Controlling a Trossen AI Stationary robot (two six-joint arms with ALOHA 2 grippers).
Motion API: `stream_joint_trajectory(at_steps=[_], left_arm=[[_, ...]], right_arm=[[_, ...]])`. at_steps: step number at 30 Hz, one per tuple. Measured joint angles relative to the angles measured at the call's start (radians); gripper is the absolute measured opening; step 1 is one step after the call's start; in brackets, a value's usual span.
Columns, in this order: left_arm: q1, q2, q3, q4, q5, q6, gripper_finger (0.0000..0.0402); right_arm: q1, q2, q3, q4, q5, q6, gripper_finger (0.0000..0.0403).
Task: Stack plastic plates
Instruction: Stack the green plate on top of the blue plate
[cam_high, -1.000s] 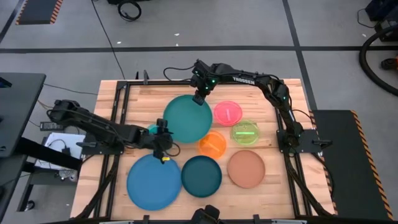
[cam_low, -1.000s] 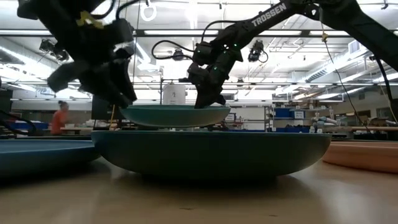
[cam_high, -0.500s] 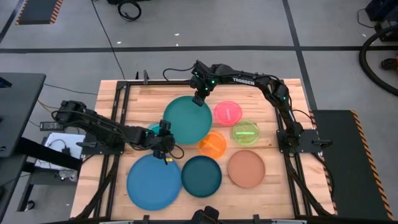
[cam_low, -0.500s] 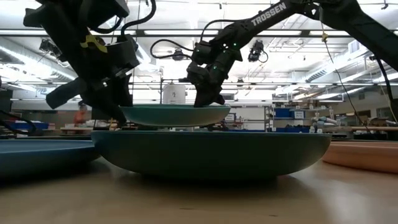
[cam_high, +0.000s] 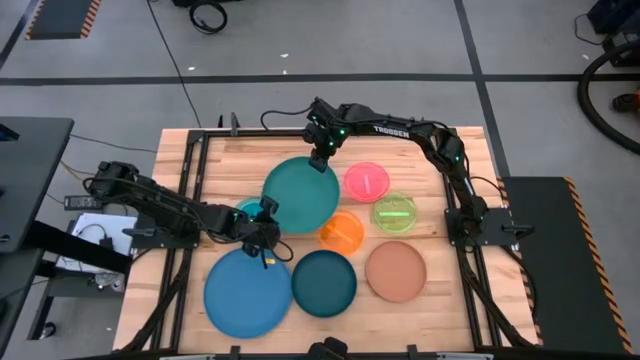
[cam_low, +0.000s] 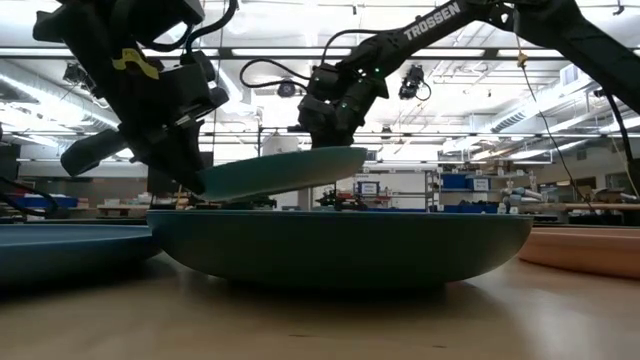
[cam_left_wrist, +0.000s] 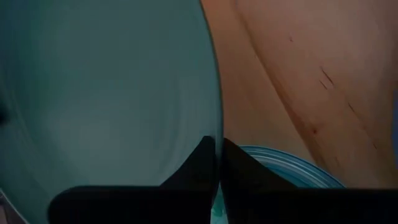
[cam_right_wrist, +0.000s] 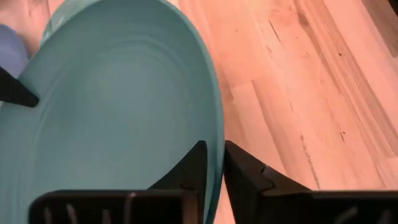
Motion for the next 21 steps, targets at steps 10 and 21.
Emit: stream_joint_trajectory(at_steps=[10, 21], left_arm=[[-0.034, -0.01, -0.002, -0.006, -0.011, -0.105, 0.0014], [-0.045, -0.012, 0.002, -0.02, -0.003, -0.17, 0.0014]], right_arm=[[-0.01, -0.031, -0.001, -0.022, -0.016, -0.011, 0.0139], [-0.017, -0.096, -0.001, -0.014, -0.007, -0.04, 0.0207]])
